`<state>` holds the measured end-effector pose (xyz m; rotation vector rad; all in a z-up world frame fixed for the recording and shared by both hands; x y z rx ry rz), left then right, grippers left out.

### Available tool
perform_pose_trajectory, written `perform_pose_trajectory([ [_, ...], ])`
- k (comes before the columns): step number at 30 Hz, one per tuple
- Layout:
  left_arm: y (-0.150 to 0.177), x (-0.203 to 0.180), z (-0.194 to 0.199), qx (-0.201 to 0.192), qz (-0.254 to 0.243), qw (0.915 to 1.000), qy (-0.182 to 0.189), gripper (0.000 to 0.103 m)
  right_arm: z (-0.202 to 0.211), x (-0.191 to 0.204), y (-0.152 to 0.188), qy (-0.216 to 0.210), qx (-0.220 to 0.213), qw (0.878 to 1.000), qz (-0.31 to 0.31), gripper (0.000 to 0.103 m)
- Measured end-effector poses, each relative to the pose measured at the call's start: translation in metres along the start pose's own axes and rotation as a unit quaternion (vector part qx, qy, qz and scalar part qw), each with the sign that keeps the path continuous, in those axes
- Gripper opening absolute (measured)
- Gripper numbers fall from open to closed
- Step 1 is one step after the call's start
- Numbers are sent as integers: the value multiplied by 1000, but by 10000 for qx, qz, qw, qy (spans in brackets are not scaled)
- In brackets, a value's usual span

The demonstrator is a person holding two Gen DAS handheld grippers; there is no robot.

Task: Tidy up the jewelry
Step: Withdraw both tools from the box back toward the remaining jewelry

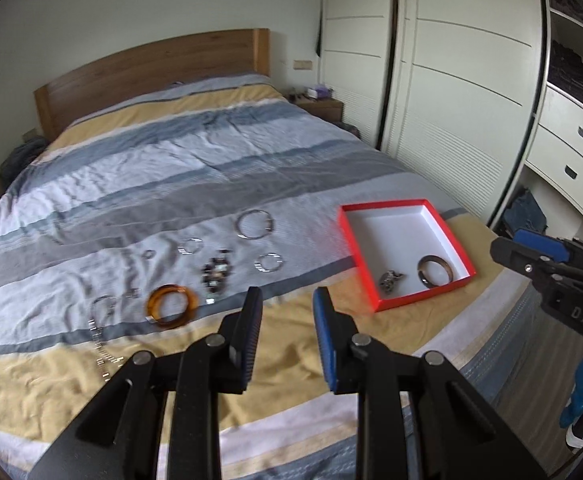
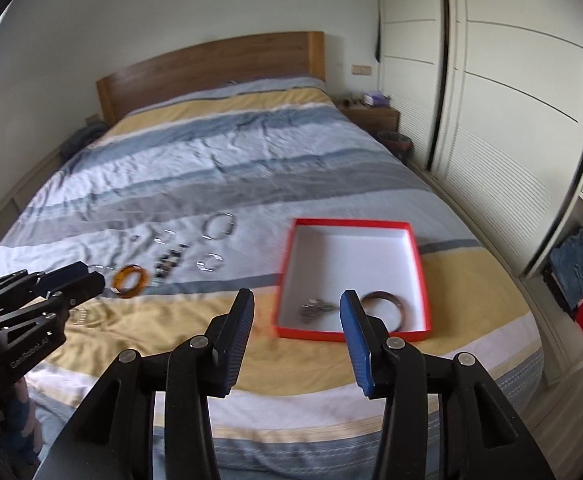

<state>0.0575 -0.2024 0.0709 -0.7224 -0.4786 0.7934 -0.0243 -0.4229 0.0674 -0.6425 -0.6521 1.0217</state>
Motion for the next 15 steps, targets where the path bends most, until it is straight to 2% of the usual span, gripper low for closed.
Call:
perform_pose_trajectory([
  [4, 15, 30, 35, -83, 181, 9993, -330, 26, 32, 42, 6, -291, -130, 9993, 213, 45],
  [8, 33, 63, 66, -166, 397, 9971, -633, 33, 59, 74, 15, -522, -227, 9976, 403, 46],
  [15, 65, 117, 108, -266, 740, 9915, -1034, 35, 87, 113, 31, -879, -264, 9943, 551, 49],
])
Point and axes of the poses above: each gripper's, at about its wrist camera, not at the fingertips, and z roughly against the way its jaws point, x to its left, y to its underside, the point moved 1 cm from there along -z, roughly the way its jaws point, and after that the axes turned 10 degrees about -z, right-handed, at the moved point
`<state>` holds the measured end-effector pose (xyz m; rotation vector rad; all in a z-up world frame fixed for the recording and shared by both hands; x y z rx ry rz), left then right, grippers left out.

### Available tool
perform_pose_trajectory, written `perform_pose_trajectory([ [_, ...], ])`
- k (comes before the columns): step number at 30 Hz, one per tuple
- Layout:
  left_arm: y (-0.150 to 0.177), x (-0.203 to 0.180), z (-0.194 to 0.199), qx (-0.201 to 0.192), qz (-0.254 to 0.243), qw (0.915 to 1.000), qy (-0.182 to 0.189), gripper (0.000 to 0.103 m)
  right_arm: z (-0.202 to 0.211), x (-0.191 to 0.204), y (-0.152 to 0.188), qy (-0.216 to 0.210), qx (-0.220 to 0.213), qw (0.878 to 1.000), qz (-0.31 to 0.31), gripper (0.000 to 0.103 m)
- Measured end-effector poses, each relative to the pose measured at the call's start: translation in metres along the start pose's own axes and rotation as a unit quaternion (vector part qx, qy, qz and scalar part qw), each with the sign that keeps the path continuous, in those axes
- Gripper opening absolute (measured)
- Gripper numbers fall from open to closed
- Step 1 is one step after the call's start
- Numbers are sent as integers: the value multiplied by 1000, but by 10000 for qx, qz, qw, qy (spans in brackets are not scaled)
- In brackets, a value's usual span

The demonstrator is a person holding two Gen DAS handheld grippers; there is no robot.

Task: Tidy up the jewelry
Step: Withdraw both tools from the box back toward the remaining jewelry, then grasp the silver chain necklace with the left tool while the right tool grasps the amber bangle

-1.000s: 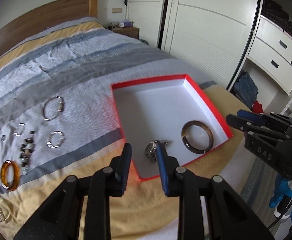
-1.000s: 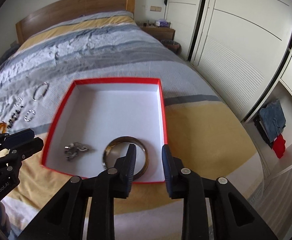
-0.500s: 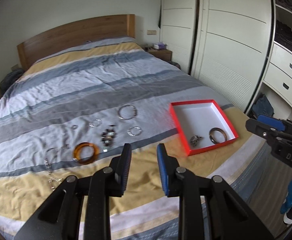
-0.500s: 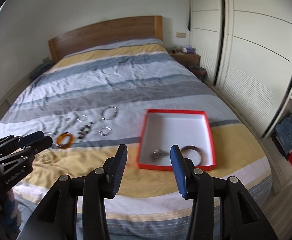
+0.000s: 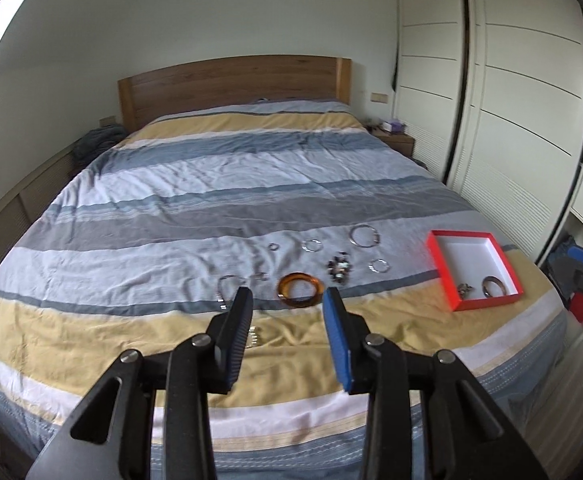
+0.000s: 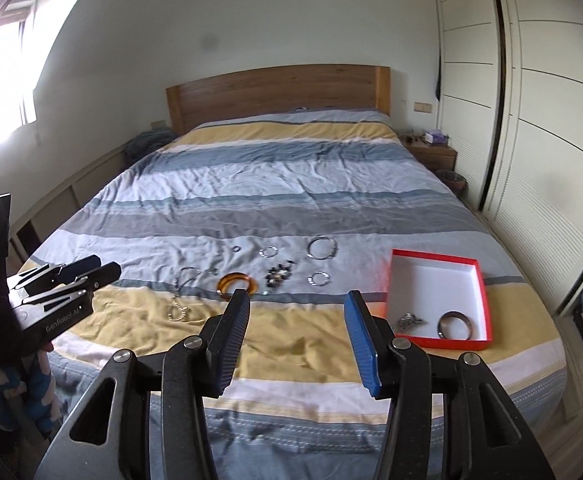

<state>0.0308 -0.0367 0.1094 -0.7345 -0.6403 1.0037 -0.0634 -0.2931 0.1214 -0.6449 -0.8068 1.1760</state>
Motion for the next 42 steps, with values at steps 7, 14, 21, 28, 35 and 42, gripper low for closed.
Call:
perform_pose_trajectory([
  [7, 16, 55, 4, 63, 287, 9987, -417, 37, -16, 35, 6, -295, 149, 9993, 154, 51],
  [14, 38, 87, -43, 493, 604, 9954, -555, 37, -67, 47, 12, -547, 450, 9973, 183, 56],
  [21, 63, 96, -118, 891, 819, 9912, -537, 37, -161, 56, 34, -682, 1097, 9916, 105, 56],
  [28, 72, 103, -186, 1136, 1102, 9867, -380, 37, -263, 63, 49, -936, 1668, 9813, -214, 55],
  [35, 71, 102, -238, 1266, 1251, 9838, -198, 37, -339, 60, 52, -1117, 1983, 9714, -675, 55],
  [42, 85, 90, -279, 1615, 1158, 9801, -38, 37, -381, 52, 59, -1204, 2184, 9625, -1068, 55],
])
Point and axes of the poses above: each gripper's, at about its wrist camera, not at the fingertips, and z roughly against the way its jaws point, x to its left, y to its underside, the point moved 1 cm from there along -z, roughly the way its jaws point, and after that the axes turned 10 degrees about -z, right-handed, at the moved point
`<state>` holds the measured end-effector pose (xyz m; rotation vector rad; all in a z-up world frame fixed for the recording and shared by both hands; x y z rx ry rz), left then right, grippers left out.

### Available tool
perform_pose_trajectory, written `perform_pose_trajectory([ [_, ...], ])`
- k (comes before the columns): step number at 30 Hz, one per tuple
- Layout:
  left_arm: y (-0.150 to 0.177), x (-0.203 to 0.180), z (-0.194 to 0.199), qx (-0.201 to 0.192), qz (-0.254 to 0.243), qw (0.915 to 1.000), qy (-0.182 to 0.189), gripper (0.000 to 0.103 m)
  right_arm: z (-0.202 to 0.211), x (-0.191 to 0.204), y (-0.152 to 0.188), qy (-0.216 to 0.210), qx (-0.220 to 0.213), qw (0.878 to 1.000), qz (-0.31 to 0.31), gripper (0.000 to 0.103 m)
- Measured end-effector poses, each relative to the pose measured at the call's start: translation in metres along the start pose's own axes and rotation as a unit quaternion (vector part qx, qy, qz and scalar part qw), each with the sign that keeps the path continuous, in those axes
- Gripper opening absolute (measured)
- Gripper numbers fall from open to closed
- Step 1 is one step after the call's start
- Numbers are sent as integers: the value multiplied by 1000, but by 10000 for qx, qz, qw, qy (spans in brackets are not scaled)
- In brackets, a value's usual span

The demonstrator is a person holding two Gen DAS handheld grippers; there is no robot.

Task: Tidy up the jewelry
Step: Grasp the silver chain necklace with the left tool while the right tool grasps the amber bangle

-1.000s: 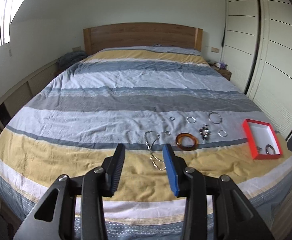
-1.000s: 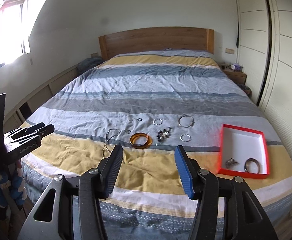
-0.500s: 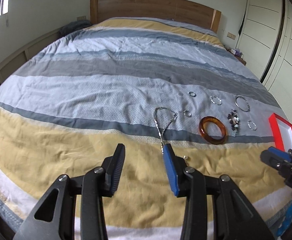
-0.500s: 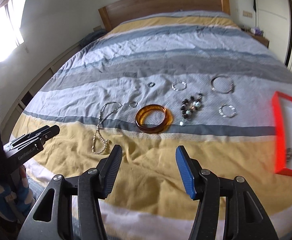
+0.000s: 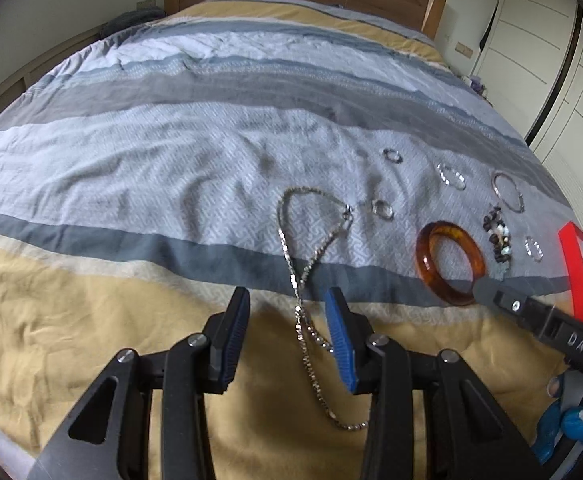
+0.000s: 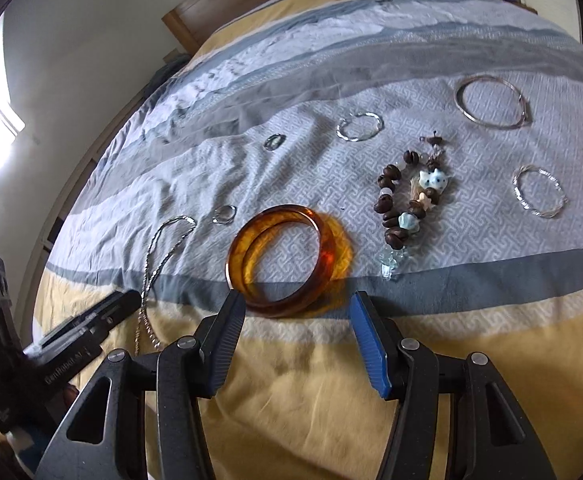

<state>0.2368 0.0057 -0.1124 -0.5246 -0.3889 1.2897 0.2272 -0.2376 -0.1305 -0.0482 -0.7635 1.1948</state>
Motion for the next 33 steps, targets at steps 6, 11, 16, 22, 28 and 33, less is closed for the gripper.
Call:
perform_pose_trajectory([
  [6, 3, 0, -19, 96, -23, 9999, -97, 37, -19, -2, -13, -68, -11, 10000, -26, 48],
  [11, -2, 0, -28, 97, -48, 9998, -158, 36, -35, 0, -18, 24, 36, 10000, 56, 33],
  [16, -5, -2, -31, 33, -88, 9997, -208, 29, -46, 4, -19, 255, 41, 9994, 252, 19],
  [22, -5, -1, -21, 29, -73, 9997, -233, 4, -40, 18, -14, 564, -56, 9961, 677, 11],
  [28, -3, 1, 3, -70, 10, 9997, -218, 2, -3, 21, 0, 631, -289, 9939, 857, 10],
  [33, -2, -3, 37, -307, -2, 9994, -166, 2, 45, 19, 9, 709, -561, 9919, 893, 10],
])
Point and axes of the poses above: each gripper's, at about its wrist camera, not at the fingertips, and z roughly against the way its jaws point, x to its left, y to its underside, the point moved 1 cm from there along -z, roughly the way its jaws point, and after that the axes turned 10 degrees about -z, right-handed, at the moved point
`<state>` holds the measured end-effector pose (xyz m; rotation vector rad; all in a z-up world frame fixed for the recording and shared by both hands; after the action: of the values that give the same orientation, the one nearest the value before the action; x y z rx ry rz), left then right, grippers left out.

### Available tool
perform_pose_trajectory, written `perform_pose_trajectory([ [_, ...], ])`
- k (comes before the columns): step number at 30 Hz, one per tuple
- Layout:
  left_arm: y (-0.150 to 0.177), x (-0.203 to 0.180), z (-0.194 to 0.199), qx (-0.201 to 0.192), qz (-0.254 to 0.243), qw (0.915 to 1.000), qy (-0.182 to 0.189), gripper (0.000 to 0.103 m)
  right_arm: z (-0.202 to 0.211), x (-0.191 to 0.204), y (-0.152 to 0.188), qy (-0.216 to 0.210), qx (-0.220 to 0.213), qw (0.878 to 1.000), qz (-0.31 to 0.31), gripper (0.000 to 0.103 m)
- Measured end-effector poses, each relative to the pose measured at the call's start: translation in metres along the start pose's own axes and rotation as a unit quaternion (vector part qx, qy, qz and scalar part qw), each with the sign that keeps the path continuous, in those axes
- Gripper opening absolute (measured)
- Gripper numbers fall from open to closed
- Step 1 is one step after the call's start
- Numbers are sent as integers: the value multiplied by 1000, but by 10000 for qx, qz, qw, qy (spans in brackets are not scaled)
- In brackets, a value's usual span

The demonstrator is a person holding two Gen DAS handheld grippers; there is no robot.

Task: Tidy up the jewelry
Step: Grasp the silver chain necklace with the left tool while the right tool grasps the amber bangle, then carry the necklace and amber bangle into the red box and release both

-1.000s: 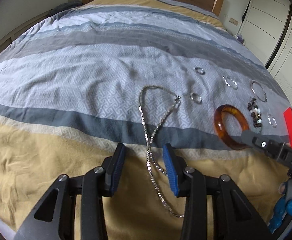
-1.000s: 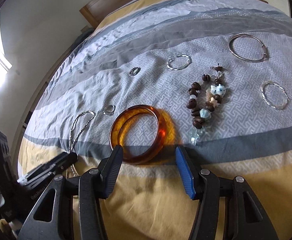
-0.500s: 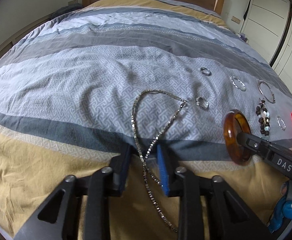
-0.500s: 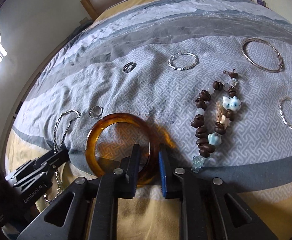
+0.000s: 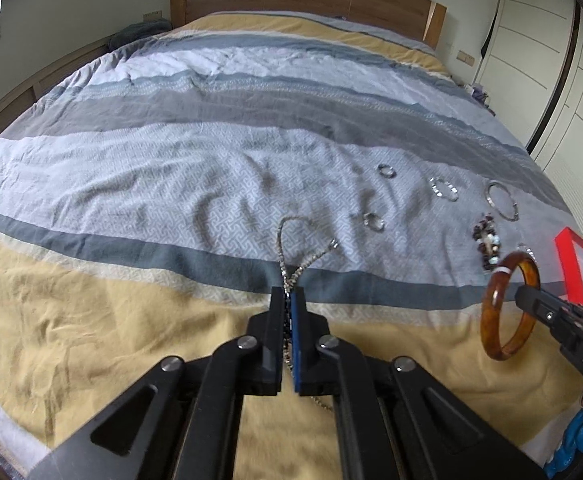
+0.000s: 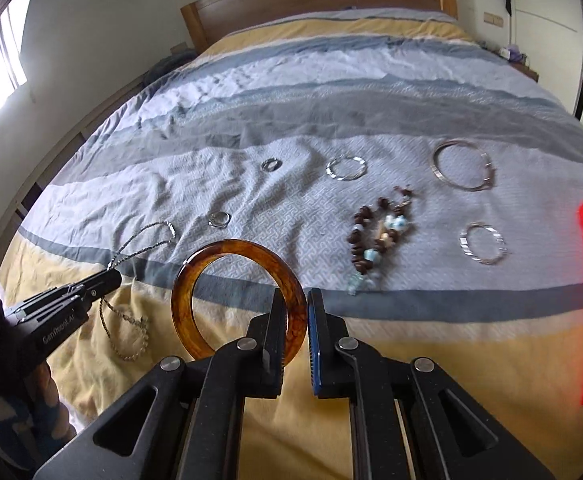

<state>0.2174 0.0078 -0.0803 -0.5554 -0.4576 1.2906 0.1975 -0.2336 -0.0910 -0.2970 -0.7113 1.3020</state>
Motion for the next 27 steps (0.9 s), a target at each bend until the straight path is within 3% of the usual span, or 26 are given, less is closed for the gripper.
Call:
perform_pose_trajectory([
  [14, -2, -50, 113, -613, -317, 9975, 137, 2, 138, -41, 33, 163, -644, 9971, -370, 10],
  [21, -11, -119, 151, -790, -815, 9916, 614, 2, 197, -90, 48, 354, -992, 9919, -709, 10],
  [27, -27, -194, 158, -806, -1265, 9826, 1098, 2, 226, -144, 49, 663, -1148, 9865, -960, 10],
])
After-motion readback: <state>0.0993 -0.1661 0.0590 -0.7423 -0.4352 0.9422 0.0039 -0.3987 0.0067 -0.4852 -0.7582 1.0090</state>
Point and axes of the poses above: each gripper's, at about its wrist camera, not at the fingertips, and z roughly against the way its jaws point, x to its left, y to its underside, the point moved 1 cm from there along -z, roughly the way its jaws point, and after that the axes turned 10 degrees about -z, right-handed, at the moved point
